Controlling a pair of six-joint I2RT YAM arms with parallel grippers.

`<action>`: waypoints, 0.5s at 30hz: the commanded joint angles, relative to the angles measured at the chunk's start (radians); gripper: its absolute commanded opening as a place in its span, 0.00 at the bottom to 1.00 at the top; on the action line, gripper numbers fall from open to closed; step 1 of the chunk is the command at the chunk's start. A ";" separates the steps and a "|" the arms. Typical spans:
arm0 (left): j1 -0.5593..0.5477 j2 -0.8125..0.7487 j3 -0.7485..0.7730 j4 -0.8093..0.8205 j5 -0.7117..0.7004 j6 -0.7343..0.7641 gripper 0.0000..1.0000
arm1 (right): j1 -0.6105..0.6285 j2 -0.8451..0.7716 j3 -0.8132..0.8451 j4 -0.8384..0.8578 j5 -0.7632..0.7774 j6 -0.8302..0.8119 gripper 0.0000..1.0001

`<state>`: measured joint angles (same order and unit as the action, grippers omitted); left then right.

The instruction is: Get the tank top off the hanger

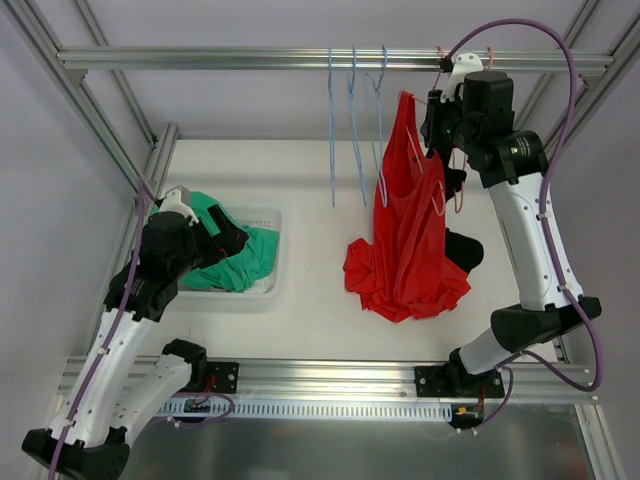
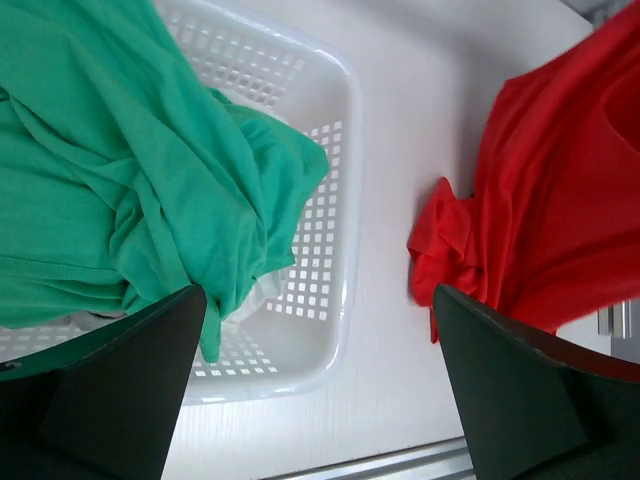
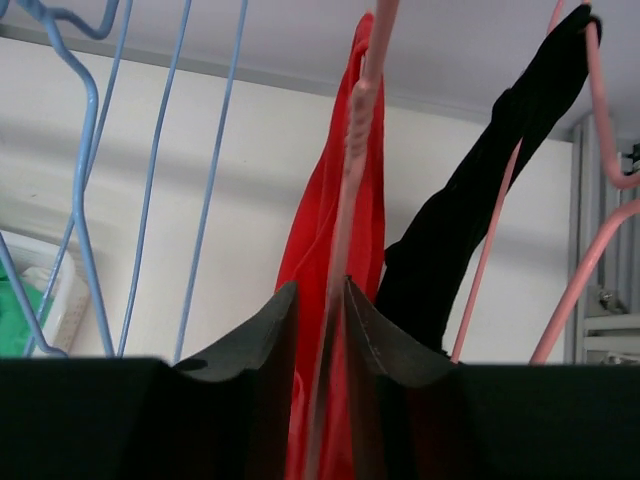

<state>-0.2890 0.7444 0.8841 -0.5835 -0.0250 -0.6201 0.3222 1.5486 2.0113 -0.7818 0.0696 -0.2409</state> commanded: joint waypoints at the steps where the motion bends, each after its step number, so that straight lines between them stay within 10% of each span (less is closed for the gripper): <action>1: -0.009 -0.045 0.062 -0.107 0.097 0.089 0.99 | -0.005 0.007 0.092 0.010 0.038 -0.003 0.15; 4: -0.009 -0.103 0.081 -0.108 0.140 0.103 0.99 | -0.003 0.011 0.110 0.015 0.041 0.029 0.01; 15: -0.009 -0.158 0.202 -0.061 0.421 0.163 0.99 | -0.005 -0.128 -0.029 0.289 0.012 0.114 0.00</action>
<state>-0.2893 0.5892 1.0546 -0.6727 0.2840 -0.4980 0.3222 1.5021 1.9766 -0.6743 0.0814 -0.1497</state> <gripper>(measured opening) 0.986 0.035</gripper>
